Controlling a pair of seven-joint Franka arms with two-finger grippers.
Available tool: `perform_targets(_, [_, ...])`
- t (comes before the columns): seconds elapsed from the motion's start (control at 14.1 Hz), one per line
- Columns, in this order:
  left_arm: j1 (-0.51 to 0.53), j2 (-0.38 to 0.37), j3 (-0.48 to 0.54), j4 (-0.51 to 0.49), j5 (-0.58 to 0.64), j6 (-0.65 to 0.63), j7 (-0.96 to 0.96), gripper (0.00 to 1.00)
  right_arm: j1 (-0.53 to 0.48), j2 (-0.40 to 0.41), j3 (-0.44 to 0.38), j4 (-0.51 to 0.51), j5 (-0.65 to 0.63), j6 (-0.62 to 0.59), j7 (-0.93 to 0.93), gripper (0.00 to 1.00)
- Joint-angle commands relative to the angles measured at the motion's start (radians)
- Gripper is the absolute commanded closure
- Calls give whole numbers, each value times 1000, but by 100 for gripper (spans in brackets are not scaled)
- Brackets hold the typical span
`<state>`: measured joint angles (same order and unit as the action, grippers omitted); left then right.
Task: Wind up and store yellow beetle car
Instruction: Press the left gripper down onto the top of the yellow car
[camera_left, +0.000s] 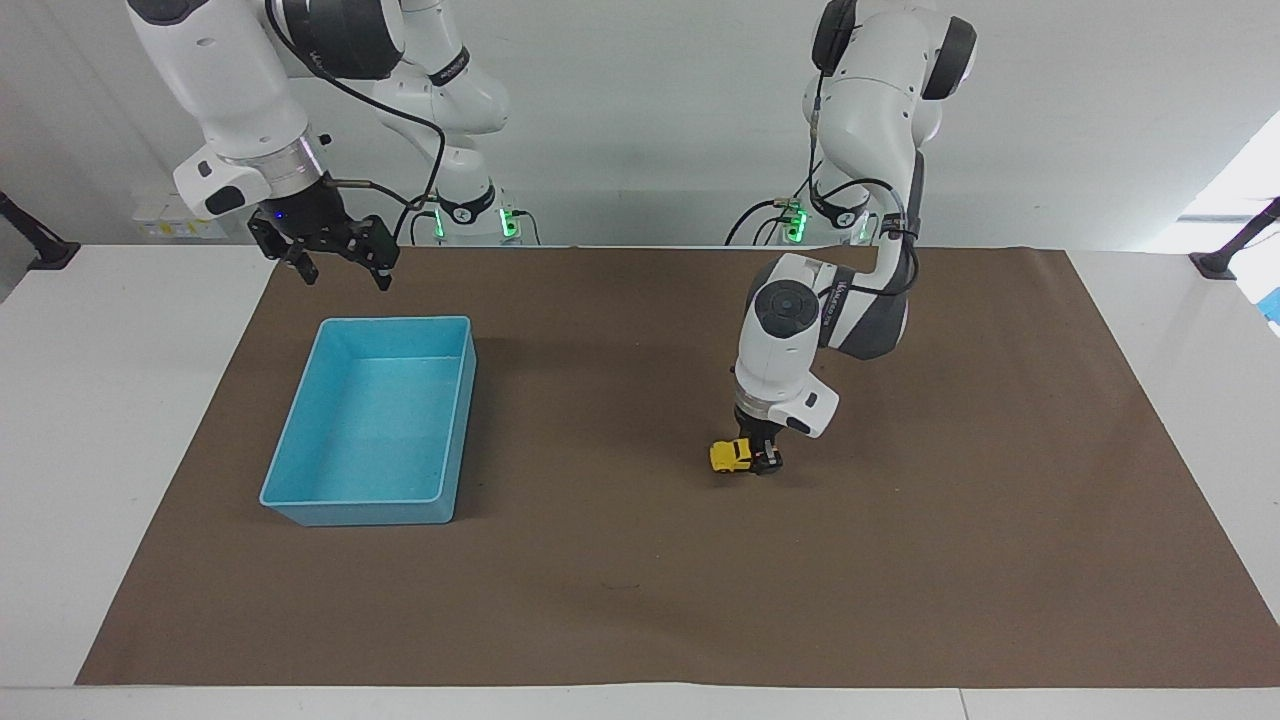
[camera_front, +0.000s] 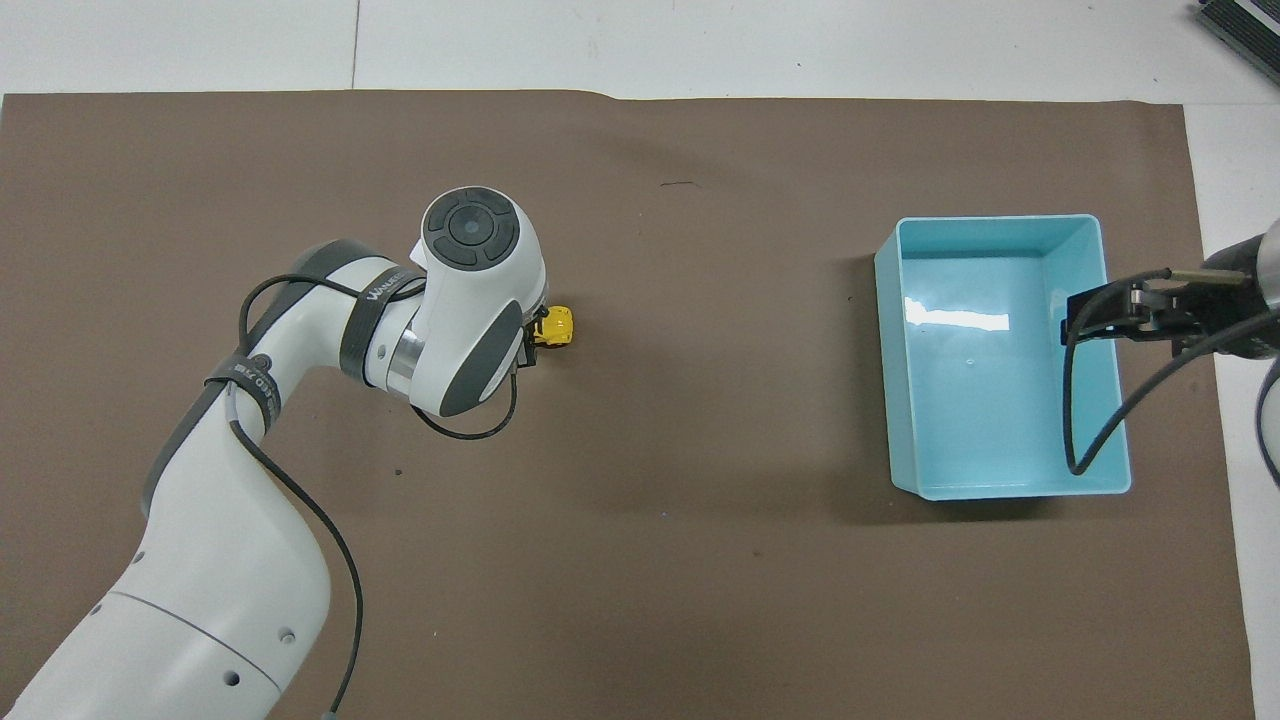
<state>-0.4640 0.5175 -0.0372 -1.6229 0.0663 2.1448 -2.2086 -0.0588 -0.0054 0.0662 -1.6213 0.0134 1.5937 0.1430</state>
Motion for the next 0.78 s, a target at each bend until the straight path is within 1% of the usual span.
perform_targets(0.0, [-21,-1,11,-32,24,44,6,100,-9,-18,1,-17,14,0,-25,0])
perform_targets(0.43, [-16,-7,11,-54,24,46,47,100,-9,-18,1,-17,14,0,-25,0])
perform_targets(0.57, [-1,-10,13,-60,24,46,69,100,-9,-18,1,-17,14,-1,-25,0])
perform_targets(0.71, [37,-11,14,-74,24,46,110,100,-9,-18,1,-17,14,-1,-25,0])
